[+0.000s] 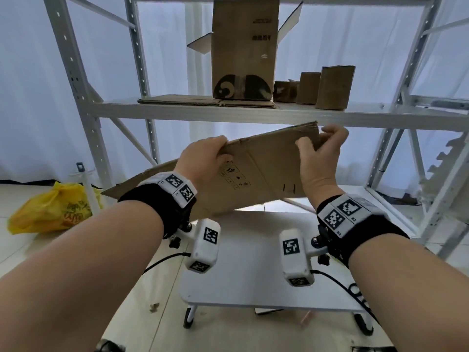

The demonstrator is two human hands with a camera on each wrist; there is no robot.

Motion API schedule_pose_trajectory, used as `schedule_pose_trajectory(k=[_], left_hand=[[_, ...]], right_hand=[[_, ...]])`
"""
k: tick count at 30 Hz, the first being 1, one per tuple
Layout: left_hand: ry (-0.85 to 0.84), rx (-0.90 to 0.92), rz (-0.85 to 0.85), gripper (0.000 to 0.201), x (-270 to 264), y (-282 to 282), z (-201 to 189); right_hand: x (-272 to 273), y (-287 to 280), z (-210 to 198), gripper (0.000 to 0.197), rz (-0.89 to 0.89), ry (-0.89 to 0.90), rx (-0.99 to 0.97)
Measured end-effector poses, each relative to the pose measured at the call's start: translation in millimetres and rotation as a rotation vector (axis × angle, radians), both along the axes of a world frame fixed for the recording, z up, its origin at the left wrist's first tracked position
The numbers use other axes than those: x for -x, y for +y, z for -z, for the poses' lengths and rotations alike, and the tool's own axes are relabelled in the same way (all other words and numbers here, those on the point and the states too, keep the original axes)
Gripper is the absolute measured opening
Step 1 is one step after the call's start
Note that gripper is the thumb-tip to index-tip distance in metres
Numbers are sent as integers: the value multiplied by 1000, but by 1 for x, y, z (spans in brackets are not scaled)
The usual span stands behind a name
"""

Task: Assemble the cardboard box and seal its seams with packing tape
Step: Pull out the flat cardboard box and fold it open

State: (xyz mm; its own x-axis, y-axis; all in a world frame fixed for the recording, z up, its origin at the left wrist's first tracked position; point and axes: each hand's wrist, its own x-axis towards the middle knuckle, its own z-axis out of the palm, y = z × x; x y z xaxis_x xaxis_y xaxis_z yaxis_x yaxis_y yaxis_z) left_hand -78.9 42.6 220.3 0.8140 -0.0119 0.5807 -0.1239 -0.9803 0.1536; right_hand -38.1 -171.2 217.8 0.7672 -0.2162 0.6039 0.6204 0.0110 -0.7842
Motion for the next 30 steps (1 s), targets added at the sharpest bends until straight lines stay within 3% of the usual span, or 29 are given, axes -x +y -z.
schedule_pose_trajectory(k=[2, 4, 6, 8, 11, 12, 17, 20, 23, 25, 27, 30], left_hand=[[7, -9, -10, 15, -2, -5, 8], [-8, -30, -2, 11, -6, -13, 16], [-42, -134, 10, 12, -10, -26, 21], [-51, -234, 19, 17, -12, -40, 24], [-52, -231, 29, 5, -10, -36, 22], [-47, -227, -10, 10, -8, -26, 21], [184, -315, -437, 21, 21, 57, 26], [284, -247, -464, 21, 38, 71, 28], [106, -331, -372, 20, 37, 51, 25], [-52, -406, -241, 18, 33, 30, 23], [-176, -491, -106, 12, 30, 12, 18], [-371, -576, 33, 29, 25, 8, 17]], right_hand=[[0, -1, -2, 58, 284, -74, 340], [0, 2, -5, 70, 524, -194, 895], [3, 11, -10, 55, 522, -290, 1411], [6, 19, -12, 29, 435, -291, 1594], [6, 21, -10, 27, 397, -243, 1523], [2, 17, -8, 26, 421, -243, 1486], [-26, -13, 12, 19, 487, -138, 1408], [-32, -18, 19, 15, 465, -78, 1364], [-26, -2, 17, 15, 374, -131, 1396], [-16, 19, 15, 24, 292, -222, 1427], [-8, 40, 16, 19, 196, -252, 1369], [-8, 50, 17, 8, 155, -208, 1292]])
